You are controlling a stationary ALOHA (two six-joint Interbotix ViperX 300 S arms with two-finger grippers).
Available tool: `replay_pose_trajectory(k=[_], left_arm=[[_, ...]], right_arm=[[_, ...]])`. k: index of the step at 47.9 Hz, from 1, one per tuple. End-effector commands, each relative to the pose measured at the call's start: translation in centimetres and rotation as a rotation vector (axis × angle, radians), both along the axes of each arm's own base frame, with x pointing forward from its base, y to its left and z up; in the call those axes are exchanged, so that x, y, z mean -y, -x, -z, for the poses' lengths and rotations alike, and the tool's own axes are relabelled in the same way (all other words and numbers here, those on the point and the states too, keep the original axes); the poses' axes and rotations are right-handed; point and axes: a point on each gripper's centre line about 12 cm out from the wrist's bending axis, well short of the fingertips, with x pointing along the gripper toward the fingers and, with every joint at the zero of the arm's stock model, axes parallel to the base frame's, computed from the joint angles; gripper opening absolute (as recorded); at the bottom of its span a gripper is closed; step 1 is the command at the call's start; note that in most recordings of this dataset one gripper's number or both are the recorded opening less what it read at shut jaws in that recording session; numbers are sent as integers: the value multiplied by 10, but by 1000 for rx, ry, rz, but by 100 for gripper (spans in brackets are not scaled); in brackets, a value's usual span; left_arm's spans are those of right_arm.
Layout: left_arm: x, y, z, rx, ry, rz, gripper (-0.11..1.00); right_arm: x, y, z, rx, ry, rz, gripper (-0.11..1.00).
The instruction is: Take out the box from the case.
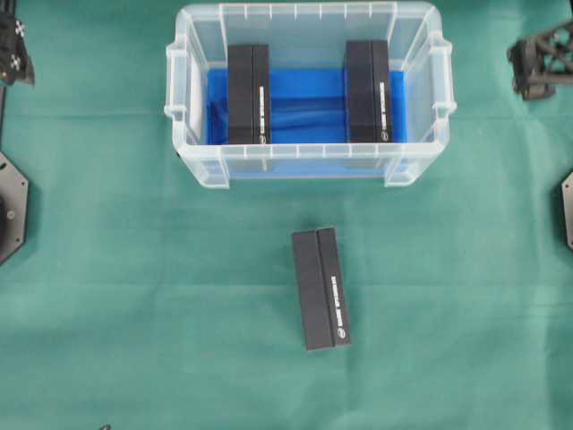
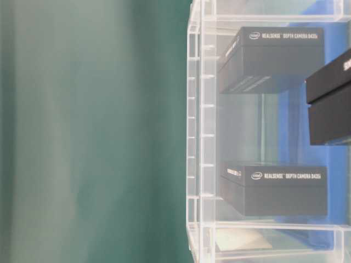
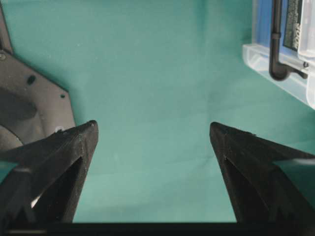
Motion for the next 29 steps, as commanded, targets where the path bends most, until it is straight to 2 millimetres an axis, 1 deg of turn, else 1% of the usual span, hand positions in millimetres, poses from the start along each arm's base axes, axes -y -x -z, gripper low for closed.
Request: replay_pose_trajectory(k=[1, 8, 13, 29], left_arm=[[-1, -1, -6, 18, -11, -3, 96], [-2, -1, -6, 18, -13, -5, 96], [-2, -1, -6, 19, -13, -4, 96], [-2, -1, -6, 18, -13, -4, 96]], right_arm=[[13, -2, -7, 25, 16, 16, 94], [24, -5, -6, 18, 16, 8, 94], [27, -8, -5, 17, 18, 9, 94], [27, -8, -5, 21, 18, 11, 94]])
